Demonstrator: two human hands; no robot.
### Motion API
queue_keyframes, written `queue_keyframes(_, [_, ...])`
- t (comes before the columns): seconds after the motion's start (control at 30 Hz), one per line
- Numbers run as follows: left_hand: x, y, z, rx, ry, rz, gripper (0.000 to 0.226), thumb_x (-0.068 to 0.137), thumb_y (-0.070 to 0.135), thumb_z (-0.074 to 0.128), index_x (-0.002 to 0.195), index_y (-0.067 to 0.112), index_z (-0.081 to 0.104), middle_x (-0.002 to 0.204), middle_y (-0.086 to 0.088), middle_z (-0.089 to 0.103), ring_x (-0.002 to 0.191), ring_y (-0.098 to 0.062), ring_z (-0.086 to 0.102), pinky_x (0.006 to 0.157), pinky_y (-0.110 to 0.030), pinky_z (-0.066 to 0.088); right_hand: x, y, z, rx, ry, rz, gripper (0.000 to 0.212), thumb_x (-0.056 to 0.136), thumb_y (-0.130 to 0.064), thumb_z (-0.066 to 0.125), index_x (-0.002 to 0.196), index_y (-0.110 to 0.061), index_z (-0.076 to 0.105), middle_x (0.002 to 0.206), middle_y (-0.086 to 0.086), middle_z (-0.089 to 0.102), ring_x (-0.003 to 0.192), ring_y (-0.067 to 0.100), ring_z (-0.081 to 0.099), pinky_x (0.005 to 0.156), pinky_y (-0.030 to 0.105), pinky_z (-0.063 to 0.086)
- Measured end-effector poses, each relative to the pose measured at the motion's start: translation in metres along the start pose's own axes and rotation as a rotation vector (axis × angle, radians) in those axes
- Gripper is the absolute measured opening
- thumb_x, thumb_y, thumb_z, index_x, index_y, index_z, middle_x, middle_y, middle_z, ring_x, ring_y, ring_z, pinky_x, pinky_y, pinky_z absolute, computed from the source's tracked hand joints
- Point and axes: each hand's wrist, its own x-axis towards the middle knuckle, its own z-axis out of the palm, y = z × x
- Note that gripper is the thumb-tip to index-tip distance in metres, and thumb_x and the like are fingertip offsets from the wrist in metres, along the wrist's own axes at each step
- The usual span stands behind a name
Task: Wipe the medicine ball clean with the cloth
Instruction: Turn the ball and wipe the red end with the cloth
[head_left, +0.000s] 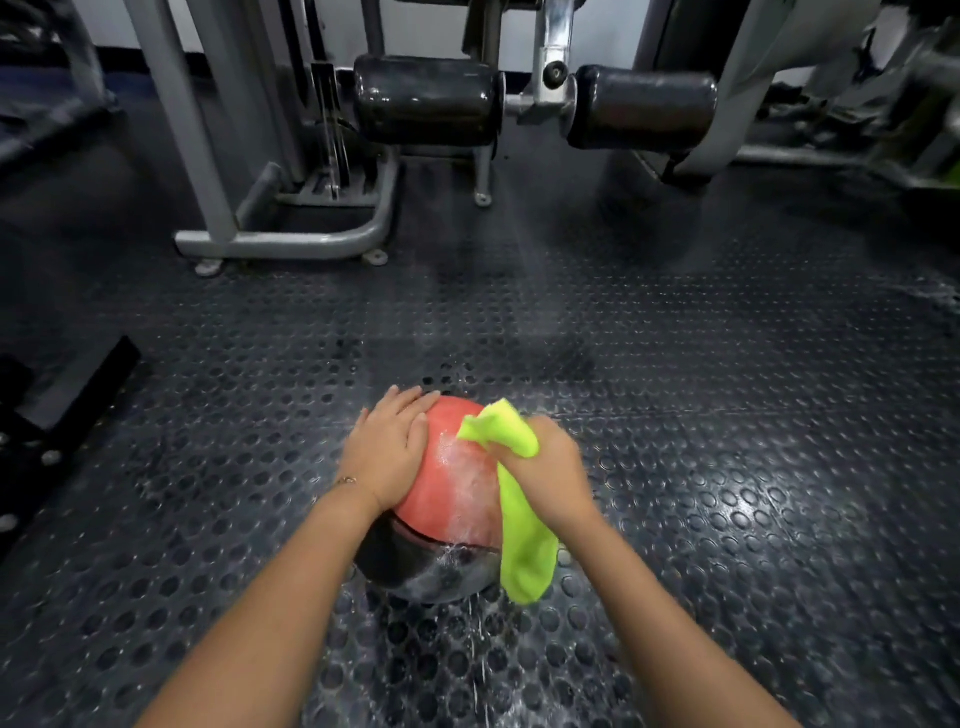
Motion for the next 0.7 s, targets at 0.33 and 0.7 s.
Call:
queue_keyframes(0.33, [0.005, 0.009, 0.008, -0.127, 0.056, -0.083, 0.040, 0.101, 0.021, 0.027, 0.133, 0.024, 0.052, 0.143, 0.003, 0.047, 0.133, -0.012, 0.038, 0.112, -0.026, 0.026, 0.015, -0.030, 0.004, -0.287, -0.151, -0.124, 0.021, 0.080, -0.024, 0.063, 0.061, -0.023, 0.053, 0.077, 0.002, 0.053, 0.079, 0.026, 0.056, 0.061, 0.030, 0.035])
queue_keyframes(0.7, [0.003, 0.009, 0.002, -0.188, 0.060, -0.128, 0.041, 0.100, 0.018, 0.030, 0.134, 0.019, 0.051, 0.143, 0.004, 0.047, 0.133, -0.012, 0.039, 0.107, -0.020, 0.025, 0.032, -0.031, 0.002, -0.410, -0.153, -0.095, 0.027, 0.078, -0.028, 0.063, 0.059, -0.020, 0.045, 0.075, 0.006, 0.054, 0.081, 0.032, 0.060, 0.060, 0.030, 0.034])
